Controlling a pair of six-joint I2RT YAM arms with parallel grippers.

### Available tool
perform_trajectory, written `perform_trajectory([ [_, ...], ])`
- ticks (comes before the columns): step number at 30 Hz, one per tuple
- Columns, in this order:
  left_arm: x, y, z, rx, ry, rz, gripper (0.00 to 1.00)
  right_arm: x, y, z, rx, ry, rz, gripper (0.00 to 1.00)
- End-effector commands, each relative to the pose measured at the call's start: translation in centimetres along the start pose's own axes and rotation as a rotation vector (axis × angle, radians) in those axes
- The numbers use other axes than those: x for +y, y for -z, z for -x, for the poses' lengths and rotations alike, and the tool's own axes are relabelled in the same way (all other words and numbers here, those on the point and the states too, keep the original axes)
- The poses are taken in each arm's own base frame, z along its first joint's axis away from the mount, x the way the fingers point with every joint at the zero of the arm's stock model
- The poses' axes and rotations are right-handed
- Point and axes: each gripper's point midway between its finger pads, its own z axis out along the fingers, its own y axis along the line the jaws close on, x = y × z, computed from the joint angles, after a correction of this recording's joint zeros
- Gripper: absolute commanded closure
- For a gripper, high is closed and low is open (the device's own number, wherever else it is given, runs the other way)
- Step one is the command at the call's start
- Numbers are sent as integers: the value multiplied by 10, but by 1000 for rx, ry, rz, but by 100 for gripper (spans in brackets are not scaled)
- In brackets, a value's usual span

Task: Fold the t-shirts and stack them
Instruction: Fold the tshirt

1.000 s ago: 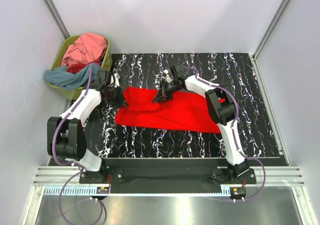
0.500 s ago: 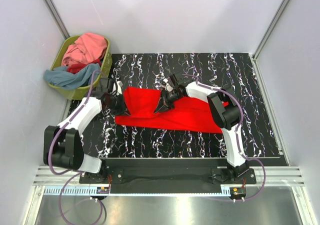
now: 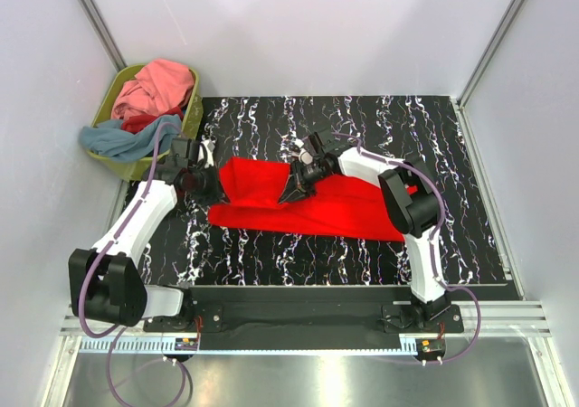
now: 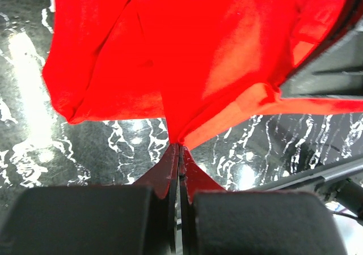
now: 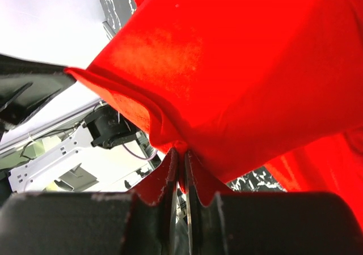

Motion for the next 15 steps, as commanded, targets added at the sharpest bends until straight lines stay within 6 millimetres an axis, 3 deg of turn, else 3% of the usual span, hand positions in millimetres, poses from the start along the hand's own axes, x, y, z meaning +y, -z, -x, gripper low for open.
perform_trajectory([
  [1, 6, 6, 3, -33, -8, 42, 100, 39, 19, -6, -28, 92, 61, 85],
  [8, 14, 9, 9, -68, 7, 97, 100, 50, 18, -10, -8, 74, 84, 85],
  [15, 25, -2, -3, -28, 18, 124, 100, 44, 7, -16, 26, 54, 81, 84],
])
